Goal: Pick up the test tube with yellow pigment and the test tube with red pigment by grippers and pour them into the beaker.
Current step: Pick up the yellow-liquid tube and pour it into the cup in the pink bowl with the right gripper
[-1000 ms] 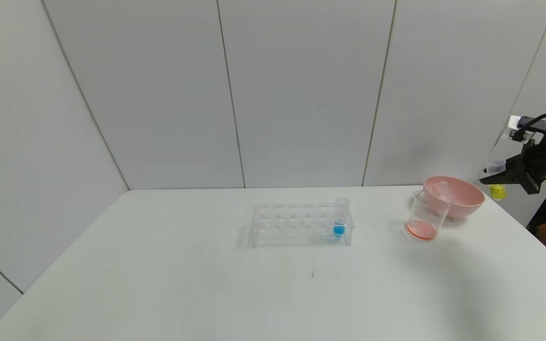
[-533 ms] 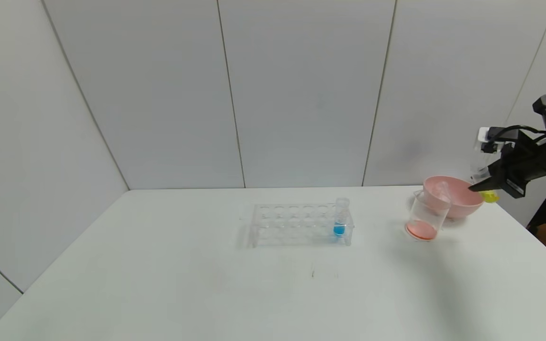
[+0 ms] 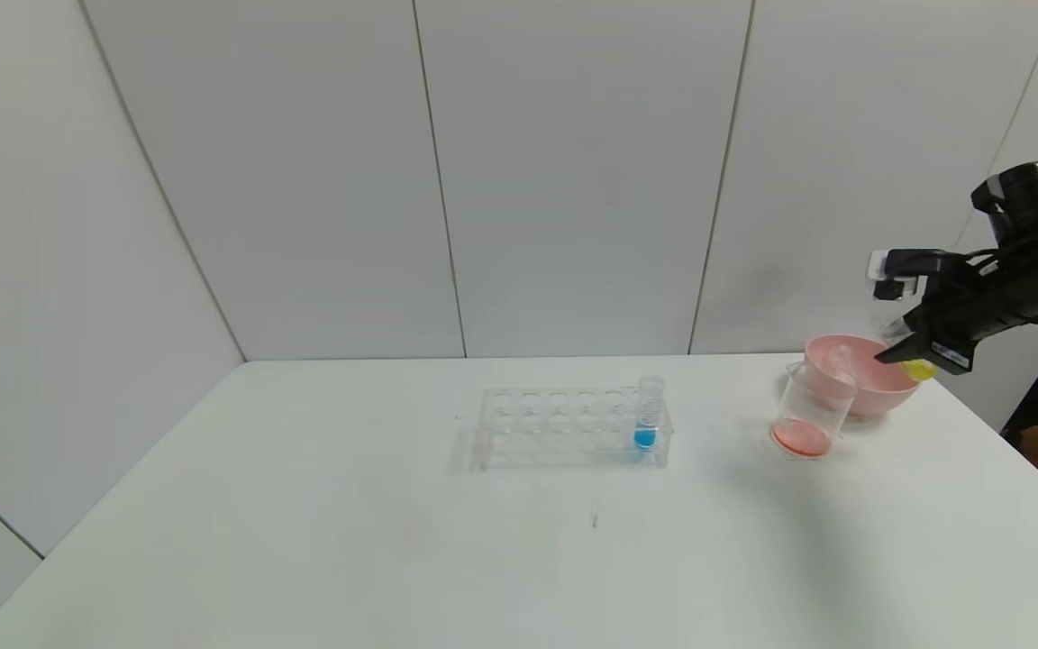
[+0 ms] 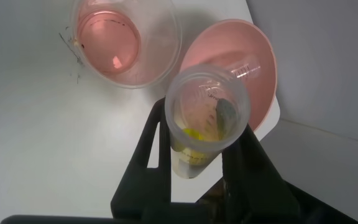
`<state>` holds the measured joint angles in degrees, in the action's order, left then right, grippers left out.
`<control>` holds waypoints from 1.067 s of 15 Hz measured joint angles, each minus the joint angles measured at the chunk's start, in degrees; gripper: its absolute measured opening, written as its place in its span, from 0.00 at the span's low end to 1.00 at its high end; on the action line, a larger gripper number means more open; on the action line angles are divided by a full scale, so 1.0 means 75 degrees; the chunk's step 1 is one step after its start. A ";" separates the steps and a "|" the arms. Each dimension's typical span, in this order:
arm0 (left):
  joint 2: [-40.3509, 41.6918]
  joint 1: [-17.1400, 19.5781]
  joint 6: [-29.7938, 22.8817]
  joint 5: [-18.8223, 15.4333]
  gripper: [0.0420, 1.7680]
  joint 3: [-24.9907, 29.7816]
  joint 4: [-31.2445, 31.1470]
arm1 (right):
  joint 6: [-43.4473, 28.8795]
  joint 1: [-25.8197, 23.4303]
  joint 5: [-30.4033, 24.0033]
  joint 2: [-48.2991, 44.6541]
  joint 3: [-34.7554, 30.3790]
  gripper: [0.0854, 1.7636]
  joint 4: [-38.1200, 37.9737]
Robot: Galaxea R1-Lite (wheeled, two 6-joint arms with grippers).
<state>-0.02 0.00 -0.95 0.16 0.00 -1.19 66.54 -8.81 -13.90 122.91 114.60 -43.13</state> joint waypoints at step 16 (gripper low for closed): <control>0.0000 0.0000 0.0000 0.0000 0.97 0.0000 0.0029 | 0.0008 0.0473 0.0832 -0.0007 0.0000 0.26 -0.0037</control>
<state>-0.02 0.00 -0.95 0.16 0.00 -0.98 66.60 -5.27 -7.66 122.86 114.60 -43.41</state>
